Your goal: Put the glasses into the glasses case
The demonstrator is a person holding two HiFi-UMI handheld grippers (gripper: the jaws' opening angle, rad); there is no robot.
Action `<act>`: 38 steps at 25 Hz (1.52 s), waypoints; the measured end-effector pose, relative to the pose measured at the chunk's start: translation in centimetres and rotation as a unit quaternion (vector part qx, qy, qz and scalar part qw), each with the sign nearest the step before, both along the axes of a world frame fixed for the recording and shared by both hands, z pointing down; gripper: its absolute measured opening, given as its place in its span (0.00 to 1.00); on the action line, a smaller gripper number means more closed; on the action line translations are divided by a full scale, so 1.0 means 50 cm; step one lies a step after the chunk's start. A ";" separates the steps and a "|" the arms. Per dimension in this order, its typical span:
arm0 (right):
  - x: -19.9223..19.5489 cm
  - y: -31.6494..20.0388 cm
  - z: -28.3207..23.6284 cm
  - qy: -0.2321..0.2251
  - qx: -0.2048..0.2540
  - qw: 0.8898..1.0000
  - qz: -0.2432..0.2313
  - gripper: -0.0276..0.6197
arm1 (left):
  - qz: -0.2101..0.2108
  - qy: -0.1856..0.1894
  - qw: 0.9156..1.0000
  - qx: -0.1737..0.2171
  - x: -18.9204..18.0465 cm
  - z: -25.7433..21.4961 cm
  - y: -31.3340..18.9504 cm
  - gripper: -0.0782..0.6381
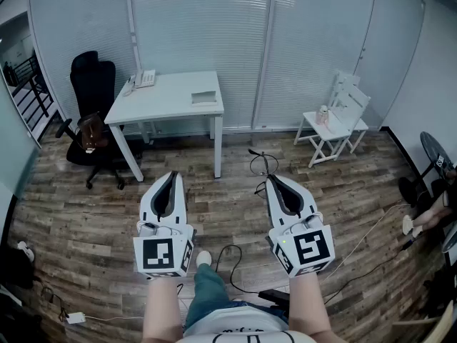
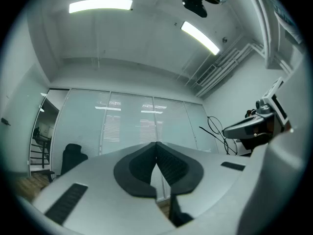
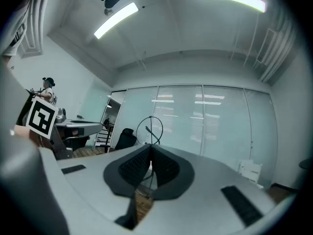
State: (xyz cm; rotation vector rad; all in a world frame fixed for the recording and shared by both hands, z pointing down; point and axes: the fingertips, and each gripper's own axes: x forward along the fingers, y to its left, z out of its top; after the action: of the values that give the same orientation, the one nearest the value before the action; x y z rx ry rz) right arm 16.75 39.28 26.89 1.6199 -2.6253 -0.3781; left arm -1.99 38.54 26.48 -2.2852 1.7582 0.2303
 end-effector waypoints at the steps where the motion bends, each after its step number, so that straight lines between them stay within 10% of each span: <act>1: 0.000 -0.004 0.000 -0.001 0.000 1.000 -0.001 0.07 | -0.001 -0.001 1.000 0.000 0.001 0.001 -0.003 0.13; 14: -0.020 -0.141 0.020 -0.013 -0.010 1.000 -0.003 0.07 | -0.008 0.007 1.000 -0.020 -0.027 0.017 -0.130 0.13; 38: -0.229 -0.770 0.036 0.021 -0.040 0.999 0.023 0.07 | 0.015 0.012 0.998 -0.056 -0.236 0.038 -0.779 0.13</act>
State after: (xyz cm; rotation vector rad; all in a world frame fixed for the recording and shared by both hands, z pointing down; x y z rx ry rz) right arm 5.28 0.78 28.68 1.6266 -2.5334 -0.2971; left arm -13.77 -0.44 28.36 -2.3972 1.7921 0.1694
